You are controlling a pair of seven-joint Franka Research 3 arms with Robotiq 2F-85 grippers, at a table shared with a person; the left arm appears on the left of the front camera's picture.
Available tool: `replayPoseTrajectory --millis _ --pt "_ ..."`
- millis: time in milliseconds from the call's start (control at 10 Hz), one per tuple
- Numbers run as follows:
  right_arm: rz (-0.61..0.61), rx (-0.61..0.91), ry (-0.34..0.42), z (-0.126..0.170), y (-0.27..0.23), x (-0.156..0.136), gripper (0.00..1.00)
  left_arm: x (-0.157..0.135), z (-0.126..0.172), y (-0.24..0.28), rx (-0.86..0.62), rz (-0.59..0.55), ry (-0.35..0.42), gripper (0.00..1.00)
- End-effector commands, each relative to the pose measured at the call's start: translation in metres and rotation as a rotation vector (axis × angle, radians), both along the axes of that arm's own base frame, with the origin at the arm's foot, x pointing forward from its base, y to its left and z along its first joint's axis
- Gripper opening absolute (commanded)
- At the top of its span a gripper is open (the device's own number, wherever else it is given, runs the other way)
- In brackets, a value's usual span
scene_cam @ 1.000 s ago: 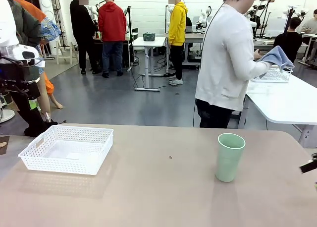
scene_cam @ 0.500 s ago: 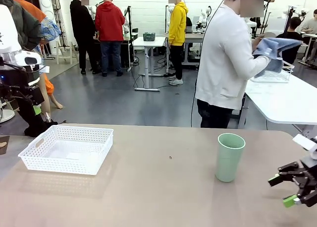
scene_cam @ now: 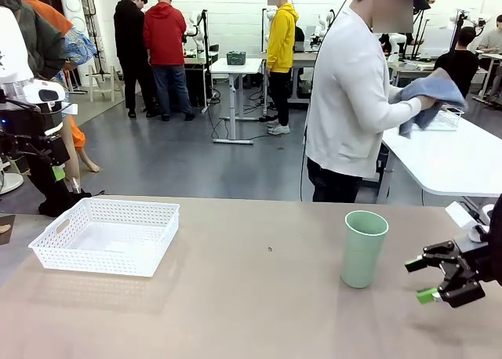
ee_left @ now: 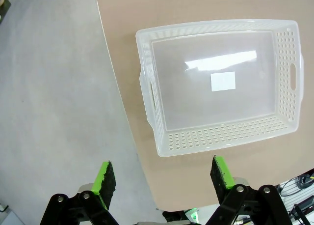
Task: Clean and organize the cups into the basket.
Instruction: Pick up the Organizing basket and move it to the center of the table, then pick up the Reusable plastic cup from the right side of the table and place it inside the Organizing basket.
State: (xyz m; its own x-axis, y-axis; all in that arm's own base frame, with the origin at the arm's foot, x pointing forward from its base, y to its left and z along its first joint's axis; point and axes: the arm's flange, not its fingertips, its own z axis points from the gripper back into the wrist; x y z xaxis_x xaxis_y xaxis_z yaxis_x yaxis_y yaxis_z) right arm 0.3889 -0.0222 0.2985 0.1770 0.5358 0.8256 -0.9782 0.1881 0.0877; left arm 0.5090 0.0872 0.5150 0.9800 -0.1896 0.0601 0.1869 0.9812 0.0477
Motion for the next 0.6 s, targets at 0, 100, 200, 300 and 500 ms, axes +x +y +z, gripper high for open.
replayPoseTrajectory --millis 0,100,200,300,500 --pt "-0.027 0.039 -0.058 0.005 0.009 -0.015 1.0 0.0 0.003 0.001 0.001 0.013 -0.006 1.0" --pt "-0.059 0.059 -0.041 0.014 0.005 -0.012 1.0 0.0 0.003 0.001 0.001 0.013 -0.006 1.0" --pt "-0.024 0.017 -0.018 0.006 0.0 0.002 1.0 0.0 0.003 0.001 0.001 0.013 -0.006 1.0" --pt "-0.024 0.017 -0.018 0.006 0.0 0.002 1.0 0.0 0.003 0.001 0.001 0.013 -0.006 1.0" --pt "-0.024 0.017 -0.018 0.006 0.0 0.002 1.0 0.0 0.003 0.001 0.001 0.013 -0.006 1.0"
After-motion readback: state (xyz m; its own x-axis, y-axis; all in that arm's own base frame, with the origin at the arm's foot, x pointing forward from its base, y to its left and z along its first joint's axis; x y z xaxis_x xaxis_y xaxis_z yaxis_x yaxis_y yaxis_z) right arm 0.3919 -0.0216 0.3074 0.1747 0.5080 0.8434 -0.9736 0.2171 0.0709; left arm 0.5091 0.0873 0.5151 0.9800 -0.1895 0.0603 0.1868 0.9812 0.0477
